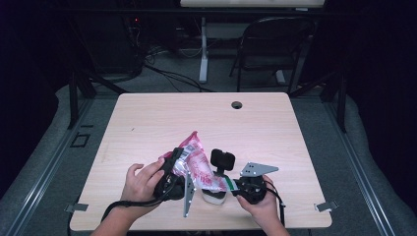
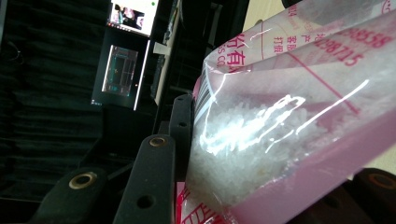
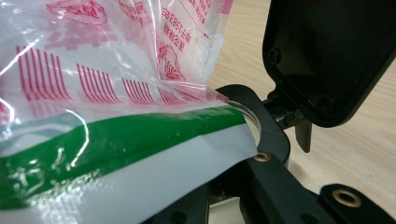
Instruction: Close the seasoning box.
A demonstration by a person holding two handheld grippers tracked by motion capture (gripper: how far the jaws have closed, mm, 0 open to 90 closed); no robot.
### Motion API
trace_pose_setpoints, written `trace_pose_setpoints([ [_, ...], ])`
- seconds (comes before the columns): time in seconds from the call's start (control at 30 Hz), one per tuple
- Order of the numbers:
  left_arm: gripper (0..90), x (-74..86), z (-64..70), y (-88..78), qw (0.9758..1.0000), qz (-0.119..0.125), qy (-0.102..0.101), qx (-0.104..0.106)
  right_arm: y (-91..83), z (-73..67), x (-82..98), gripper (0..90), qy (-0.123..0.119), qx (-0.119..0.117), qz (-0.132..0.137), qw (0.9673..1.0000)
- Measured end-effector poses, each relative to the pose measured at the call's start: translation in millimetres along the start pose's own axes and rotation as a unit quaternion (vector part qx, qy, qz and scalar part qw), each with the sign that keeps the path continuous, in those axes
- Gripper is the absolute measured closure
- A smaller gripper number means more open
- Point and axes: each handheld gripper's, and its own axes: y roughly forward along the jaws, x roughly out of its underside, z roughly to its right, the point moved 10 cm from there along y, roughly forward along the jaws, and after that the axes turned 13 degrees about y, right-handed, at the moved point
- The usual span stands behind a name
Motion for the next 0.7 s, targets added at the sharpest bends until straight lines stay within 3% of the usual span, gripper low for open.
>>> trace_pose_setpoints([
  [0.7,72.2,-0.8,-1.3,0.6,1.0,0.0,0.002,-0.002,-0.3,-0.1,-0.4,90.0,0.001,-0.001,0.002,1.0],
])
